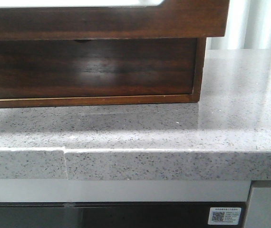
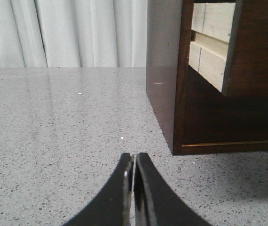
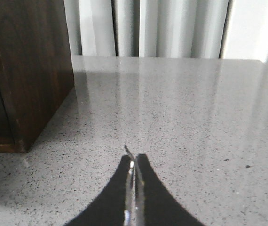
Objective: Put scissors in drawer with both arms
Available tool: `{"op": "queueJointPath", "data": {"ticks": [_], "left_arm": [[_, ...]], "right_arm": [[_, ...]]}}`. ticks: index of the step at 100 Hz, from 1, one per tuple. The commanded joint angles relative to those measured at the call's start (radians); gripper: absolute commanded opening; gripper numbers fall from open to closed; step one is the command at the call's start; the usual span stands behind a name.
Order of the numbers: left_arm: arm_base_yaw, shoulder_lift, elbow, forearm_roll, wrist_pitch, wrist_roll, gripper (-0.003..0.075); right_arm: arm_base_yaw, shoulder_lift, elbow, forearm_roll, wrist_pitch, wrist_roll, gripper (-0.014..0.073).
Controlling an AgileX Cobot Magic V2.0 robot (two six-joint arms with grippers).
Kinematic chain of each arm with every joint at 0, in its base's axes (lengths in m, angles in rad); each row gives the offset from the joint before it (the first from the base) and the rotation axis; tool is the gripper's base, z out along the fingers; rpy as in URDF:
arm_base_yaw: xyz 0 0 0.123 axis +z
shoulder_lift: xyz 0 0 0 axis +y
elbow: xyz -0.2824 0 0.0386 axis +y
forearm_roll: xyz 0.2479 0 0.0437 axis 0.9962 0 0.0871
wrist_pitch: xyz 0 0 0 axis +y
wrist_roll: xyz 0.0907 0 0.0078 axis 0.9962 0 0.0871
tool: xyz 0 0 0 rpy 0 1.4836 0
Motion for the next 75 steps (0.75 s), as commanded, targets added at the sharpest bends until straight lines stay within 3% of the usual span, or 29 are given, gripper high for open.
{"op": "queueJointPath", "data": {"ticks": [1, 20, 75], "left_arm": [[-0.008, -0.031, 0.036, -0.001, -0.079, -0.009, -0.002], [-0.008, -0.031, 0.036, -0.002, -0.079, -0.009, -0.002], [-0.008, -0.031, 0.036, -0.002, -0.079, -0.009, -0.002]], "right_arm": [[-0.008, -0.051, 0.063, -0.008, -0.175, 0.001, -0.0069], [-0.008, -0.128, 0.201, -0.007, -0.296, 0.001, -0.0069], [-0.008, -0.133, 0.198, -0.007, -0.286, 0.001, -0.0069]]}}
